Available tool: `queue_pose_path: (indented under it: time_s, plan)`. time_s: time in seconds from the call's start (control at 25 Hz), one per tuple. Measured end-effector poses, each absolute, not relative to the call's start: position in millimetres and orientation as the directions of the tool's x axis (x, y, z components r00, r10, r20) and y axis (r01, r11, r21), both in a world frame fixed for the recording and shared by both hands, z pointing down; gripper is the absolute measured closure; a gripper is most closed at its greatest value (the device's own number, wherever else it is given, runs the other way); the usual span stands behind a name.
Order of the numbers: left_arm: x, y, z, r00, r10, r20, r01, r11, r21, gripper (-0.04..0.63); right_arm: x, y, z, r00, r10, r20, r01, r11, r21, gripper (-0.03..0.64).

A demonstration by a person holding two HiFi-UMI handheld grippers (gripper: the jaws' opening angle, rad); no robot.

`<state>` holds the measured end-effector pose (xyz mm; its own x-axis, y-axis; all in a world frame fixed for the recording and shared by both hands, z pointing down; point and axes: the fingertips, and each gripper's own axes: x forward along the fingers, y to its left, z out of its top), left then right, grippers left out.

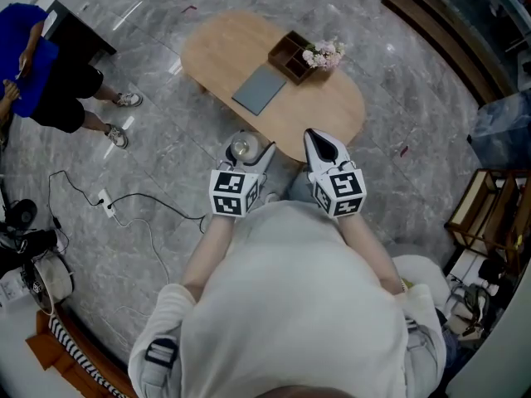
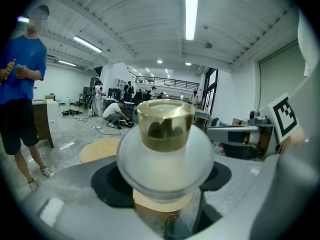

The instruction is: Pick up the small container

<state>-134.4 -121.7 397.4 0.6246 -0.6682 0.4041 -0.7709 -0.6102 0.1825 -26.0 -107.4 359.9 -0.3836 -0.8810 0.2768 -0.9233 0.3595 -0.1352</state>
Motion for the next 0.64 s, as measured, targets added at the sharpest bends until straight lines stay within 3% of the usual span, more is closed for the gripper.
queue_pose_path:
  time_s: [0.64]
  plan:
    - [-136.5, -133.5, 391.5, 0.622, -0.681, 0.386, -0.777, -0.599, 0.193, 0.255, -22.3, -114.9, 361.2, -0.363, -0.889, 0.280, -0.931, 0.334, -0.145, 0.617]
